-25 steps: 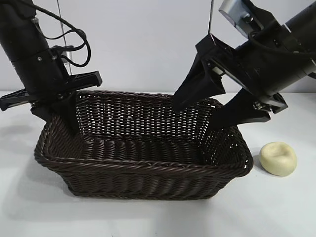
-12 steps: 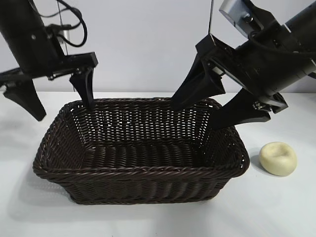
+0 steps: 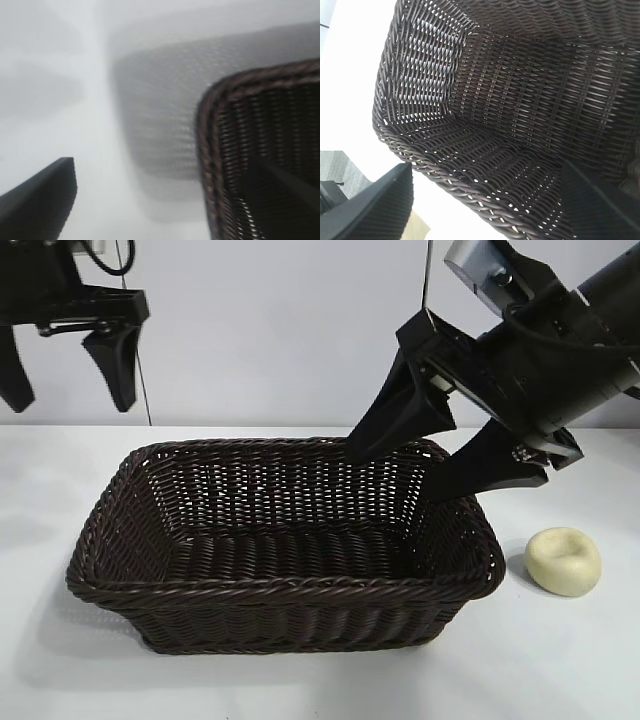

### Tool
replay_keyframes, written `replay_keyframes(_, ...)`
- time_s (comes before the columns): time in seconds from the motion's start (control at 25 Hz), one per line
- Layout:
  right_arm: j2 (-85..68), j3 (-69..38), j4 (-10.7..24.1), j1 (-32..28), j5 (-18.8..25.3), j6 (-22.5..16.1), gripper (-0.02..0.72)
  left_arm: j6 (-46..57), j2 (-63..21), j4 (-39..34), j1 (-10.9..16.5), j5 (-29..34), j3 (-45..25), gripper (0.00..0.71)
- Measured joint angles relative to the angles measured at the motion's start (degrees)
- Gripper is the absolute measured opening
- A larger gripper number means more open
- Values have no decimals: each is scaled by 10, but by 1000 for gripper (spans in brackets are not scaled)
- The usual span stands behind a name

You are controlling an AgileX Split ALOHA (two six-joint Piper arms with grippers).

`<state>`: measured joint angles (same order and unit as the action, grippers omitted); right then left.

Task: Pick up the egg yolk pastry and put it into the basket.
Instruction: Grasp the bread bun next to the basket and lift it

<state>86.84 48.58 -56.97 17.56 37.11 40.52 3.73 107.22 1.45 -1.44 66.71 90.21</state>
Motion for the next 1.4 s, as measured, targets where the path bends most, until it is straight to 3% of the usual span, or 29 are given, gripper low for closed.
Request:
replay_keyframes(0.12, 0, 0, 0, 0, 0, 0, 579, -15, 0, -4, 23, 17, 0, 658)
replay_keyframes(0.56, 0, 0, 0, 0, 0, 0, 579, -46, -45, -1, 23, 34, -31, 658)
replay_keyframes(1.16, 0, 0, 0, 0, 0, 0, 579, -54, -430, -14, 23, 38, -333, 658)
replay_keyframes(1.4, 0, 0, 0, 0, 0, 0, 579, -54, -576, -14, 23, 2, -455, 658)
